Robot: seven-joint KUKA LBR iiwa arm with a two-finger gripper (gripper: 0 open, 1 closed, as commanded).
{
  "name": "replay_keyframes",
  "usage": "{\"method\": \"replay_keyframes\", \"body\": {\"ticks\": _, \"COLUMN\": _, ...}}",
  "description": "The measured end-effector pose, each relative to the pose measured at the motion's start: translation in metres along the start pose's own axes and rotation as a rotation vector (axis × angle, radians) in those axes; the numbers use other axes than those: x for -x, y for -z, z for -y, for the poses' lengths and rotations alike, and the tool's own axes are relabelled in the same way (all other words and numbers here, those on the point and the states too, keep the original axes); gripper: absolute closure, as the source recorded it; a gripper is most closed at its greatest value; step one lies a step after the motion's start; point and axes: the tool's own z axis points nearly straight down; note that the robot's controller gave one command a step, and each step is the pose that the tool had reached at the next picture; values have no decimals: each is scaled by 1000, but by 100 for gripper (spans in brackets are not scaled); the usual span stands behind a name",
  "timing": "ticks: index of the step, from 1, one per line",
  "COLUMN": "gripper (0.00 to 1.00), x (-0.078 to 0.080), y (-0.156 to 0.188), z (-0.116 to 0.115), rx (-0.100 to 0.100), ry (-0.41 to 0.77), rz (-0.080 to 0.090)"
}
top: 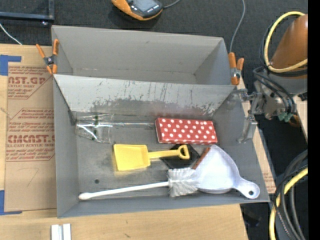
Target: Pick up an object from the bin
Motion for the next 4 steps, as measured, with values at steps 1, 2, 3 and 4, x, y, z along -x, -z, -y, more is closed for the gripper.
{"method": "replay_keyframes", "body": {"ticks": 1, "gripper": 0, "x": 1, "y": 5, "z": -1, "rx": -2, "ry": 3, "rz": 8}}
{"method": "replay_keyframes", "body": {"ticks": 2, "gripper": 0, "x": 5, "y": -79, "z": -39, "rx": 1, "ry": -295, "rz": 6}}
{"method": "replay_keyframes", "body": {"ticks": 3, "gripper": 0, "x": 1, "y": -85, "z": -82, "rx": 0, "ry": -139, "rz": 10}}
{"method": "replay_keyframes", "body": {"ticks": 4, "gripper": 0, "x": 16, "y": -100, "z": -102, "rx": 2, "ry": -202, "rz": 9}}
